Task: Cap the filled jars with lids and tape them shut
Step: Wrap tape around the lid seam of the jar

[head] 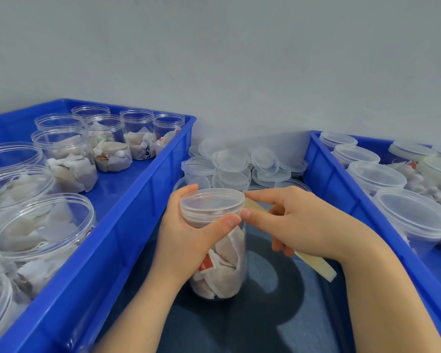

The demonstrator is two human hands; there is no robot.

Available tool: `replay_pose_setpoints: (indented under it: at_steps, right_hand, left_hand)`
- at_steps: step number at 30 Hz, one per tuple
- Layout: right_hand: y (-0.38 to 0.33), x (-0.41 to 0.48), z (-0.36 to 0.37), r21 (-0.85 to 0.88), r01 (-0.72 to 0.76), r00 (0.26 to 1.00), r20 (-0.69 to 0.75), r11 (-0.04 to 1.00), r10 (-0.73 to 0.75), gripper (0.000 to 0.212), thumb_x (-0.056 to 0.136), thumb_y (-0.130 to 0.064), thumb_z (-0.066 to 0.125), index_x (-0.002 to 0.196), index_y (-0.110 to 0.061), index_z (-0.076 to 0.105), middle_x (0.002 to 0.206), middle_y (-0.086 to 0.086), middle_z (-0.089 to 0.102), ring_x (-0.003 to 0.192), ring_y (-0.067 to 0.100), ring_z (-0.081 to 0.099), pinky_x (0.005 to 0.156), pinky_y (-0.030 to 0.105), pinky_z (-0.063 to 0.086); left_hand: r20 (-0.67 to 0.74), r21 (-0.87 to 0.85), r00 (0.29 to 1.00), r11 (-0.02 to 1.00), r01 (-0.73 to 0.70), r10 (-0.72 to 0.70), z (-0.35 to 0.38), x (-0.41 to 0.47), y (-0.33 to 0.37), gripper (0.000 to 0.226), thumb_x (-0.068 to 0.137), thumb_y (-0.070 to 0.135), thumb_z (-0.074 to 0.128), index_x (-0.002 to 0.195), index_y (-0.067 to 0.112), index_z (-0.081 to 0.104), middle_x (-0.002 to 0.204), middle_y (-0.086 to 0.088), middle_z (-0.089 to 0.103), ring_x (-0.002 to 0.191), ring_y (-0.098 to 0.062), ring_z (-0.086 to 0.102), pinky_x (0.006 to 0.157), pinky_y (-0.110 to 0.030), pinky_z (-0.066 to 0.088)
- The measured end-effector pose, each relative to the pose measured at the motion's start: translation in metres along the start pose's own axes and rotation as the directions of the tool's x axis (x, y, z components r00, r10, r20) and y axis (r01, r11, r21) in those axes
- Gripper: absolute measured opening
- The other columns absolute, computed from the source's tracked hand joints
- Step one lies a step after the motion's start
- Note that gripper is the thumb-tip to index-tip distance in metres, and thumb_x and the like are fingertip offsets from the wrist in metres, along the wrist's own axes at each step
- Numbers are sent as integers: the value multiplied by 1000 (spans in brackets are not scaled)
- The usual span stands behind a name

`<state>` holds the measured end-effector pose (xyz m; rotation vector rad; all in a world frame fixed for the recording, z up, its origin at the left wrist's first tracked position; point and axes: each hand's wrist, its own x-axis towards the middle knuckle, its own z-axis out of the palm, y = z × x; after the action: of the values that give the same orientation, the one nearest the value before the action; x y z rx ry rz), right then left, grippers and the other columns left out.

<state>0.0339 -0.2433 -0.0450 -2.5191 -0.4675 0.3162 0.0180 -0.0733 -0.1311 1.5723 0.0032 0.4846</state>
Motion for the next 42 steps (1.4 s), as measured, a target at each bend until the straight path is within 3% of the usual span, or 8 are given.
replay_pose_setpoints:
  at_steps: [6,12,20,31,35,38,42]
  right_hand:
    - [-1,-1,0,6,4,1000,-2,1000,-4,58,80,-62,45,137,-47,41,60,-6,66,47,4,60,60,20,50]
    - [-1,0,1,13,6,1000,5,1000,-6,57,82,-60,46,136,-46,42,50,-22,58,45,2,59,56,17,48]
    - [0,-1,1,26,6,1000,12,1000,-6,59,79,-60,45,136,-46,42,50,-23,58,44,2,58,55,18,46]
    - [-1,0,-1,22,9,1000,7,1000,-10,61,78,-61,45,137,-47,42,51,-15,60,46,2,60,56,18,49]
    - [1,-1,-2,64,15,1000,26,998,-16,63,75,-64,47,136,-48,42,62,-8,66,51,5,62,61,20,50]
    - [7,-3,-6,136,26,1000,-10,990,-25,60,70,-60,57,129,-46,53,67,-13,65,54,3,63,61,21,47]
    - [11,-2,-11,159,34,997,-72,987,-23,53,59,-64,64,109,-46,64,68,-7,69,57,2,63,64,26,50]
  left_hand:
    - [-9,3,1000,1000,0,0,1,0,1,97,37,61,73,125,28,46,109,18,58,95,18,55,71,-1,44]
    - [-11,4,1000,1000,0,0,1,0,2,97,38,60,72,124,28,45,109,18,57,94,19,55,70,-1,44]
    - [-10,-1,1000,1000,5,-5,2,-1,3,95,37,59,73,123,28,46,108,18,58,94,18,56,70,-2,44]
    - [12,8,1000,1000,6,-6,1,-1,3,96,38,61,73,124,29,45,108,19,57,95,20,54,70,-1,43]
    - [27,43,999,999,30,-31,-2,0,3,100,36,66,85,122,33,46,109,20,58,96,18,55,70,-1,44]
    - [41,-9,995,996,91,-90,-7,3,4,88,36,59,77,116,31,54,106,14,64,93,7,62,70,-9,49]
    - [161,-151,974,972,181,-156,-10,5,4,86,35,53,81,114,23,60,105,-3,70,97,-22,68,82,-35,53]
